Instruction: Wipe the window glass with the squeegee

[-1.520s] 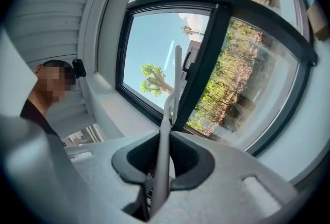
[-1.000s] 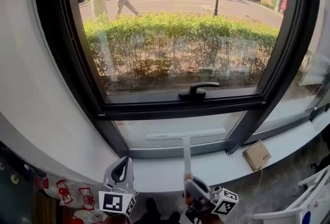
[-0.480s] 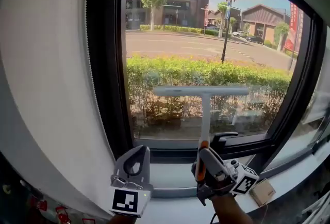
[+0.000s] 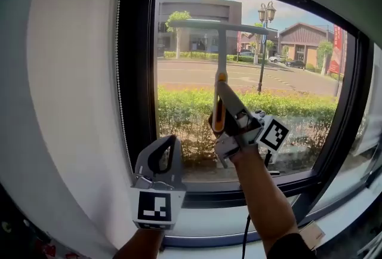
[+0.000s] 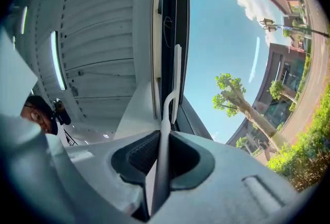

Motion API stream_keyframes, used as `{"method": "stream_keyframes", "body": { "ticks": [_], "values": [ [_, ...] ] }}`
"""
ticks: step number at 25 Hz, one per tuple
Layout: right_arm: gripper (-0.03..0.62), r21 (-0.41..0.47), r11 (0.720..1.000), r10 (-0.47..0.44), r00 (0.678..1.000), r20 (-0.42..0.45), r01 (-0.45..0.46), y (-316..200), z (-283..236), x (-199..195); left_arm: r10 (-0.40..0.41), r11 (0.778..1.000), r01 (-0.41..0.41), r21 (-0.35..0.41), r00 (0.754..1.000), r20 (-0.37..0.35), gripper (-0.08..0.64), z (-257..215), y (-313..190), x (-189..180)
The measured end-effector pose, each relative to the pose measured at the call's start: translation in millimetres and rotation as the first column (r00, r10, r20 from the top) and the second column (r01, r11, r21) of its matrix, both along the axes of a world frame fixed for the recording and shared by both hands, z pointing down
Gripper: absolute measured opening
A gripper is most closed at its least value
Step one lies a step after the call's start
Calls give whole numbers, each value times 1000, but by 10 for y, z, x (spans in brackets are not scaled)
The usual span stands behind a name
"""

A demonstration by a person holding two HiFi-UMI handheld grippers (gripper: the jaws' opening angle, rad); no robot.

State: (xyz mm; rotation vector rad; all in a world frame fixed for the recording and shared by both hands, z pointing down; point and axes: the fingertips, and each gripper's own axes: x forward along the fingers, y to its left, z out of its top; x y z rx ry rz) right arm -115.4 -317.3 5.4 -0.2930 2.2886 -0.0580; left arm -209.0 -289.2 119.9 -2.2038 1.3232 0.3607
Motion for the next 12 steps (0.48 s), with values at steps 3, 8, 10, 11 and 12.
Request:
{"method": "stream_keyframes", "body": {
  "ticks": [3,8,10,11,12],
  "values": [
    [48,-2,1000,-13,1000,5,13,-261,-319,-58,-20,999,20,26,1000,21,9,-149,-29,70],
    [46,13,999,-32,999,10,32,-489,-727,-161,-68,997,67,40,997,19,9,-226,-89,21],
    [48,20,999,-33,999,6,33,-464,-795,-177,-80,996,80,28,997,0,9,-173,-63,-11],
    [46,22,999,-33,999,4,33,-451,-812,-180,-83,996,83,22,997,-9,9,-146,-43,-18],
    [46,21,999,-35,999,5,35,-457,-823,-180,-85,996,86,19,996,-13,9,-128,-30,-20]
  ]
}}
